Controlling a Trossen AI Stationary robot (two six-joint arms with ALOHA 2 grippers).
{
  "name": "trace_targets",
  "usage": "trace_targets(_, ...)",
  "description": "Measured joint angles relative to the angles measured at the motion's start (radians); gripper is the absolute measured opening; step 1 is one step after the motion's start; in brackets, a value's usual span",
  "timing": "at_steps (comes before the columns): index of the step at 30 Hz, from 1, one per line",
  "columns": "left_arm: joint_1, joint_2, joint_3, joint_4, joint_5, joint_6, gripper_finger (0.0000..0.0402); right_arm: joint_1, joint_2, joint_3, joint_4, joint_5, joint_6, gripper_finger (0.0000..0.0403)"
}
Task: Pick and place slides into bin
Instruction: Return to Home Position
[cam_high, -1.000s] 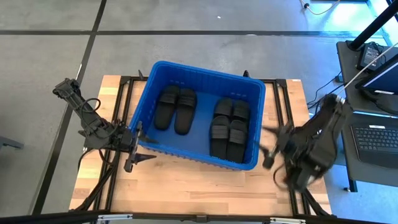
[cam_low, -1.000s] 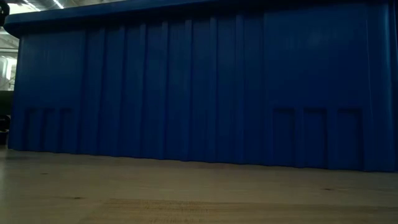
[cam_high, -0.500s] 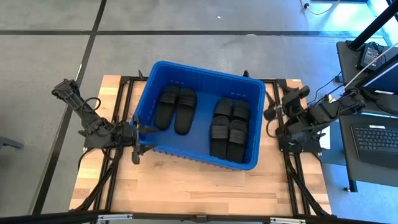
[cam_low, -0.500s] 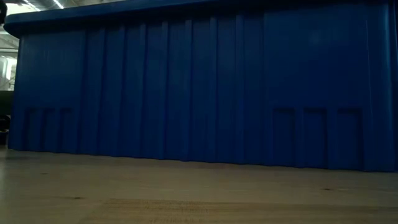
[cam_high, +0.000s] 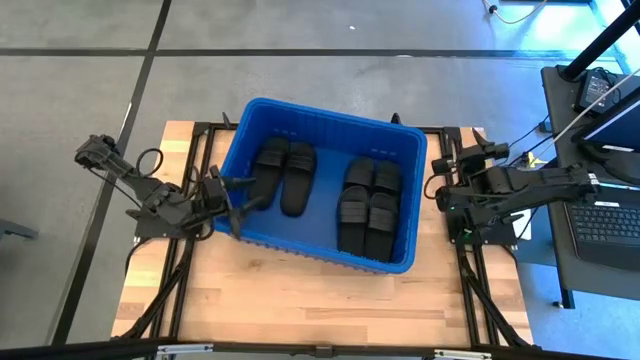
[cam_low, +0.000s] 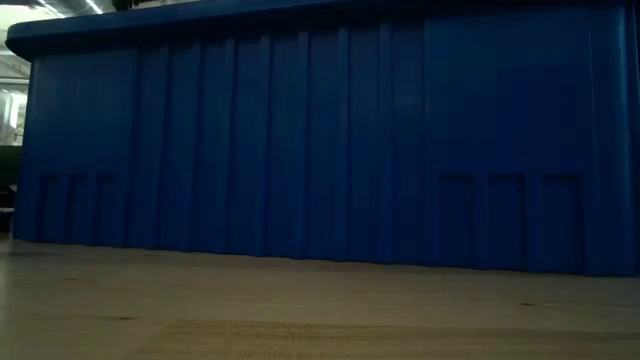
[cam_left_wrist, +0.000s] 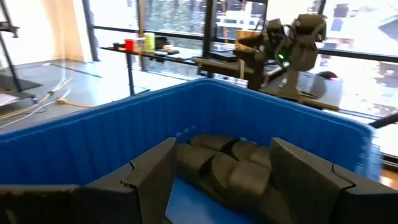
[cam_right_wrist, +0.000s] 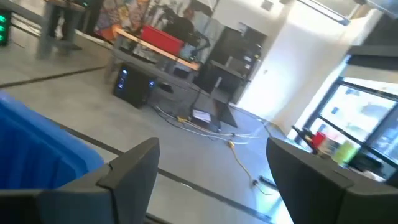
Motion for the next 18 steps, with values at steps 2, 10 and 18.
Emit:
trace_targets(2, 0.022, 0.0, 0.0, 0.0, 0.0, 0.0, 0.0248, -0.027, 0.0, -0.043, 0.051, 0.0, 0.001, 0.0296)
trace_targets(10, 0.097, 0.0, 0.0, 0.0, 0.008, 0.005, 0.0248, -0.124, 0.0, -0.158, 0.211, 0.0, 0.125, 0.0296)
trace_targets(18, 0.145, 0.0, 0.0, 0.0, 0.015, 0.026, 0.0248, -0.074, 0.0, -0.014, 0.334, 0.0, 0.177, 0.0296)
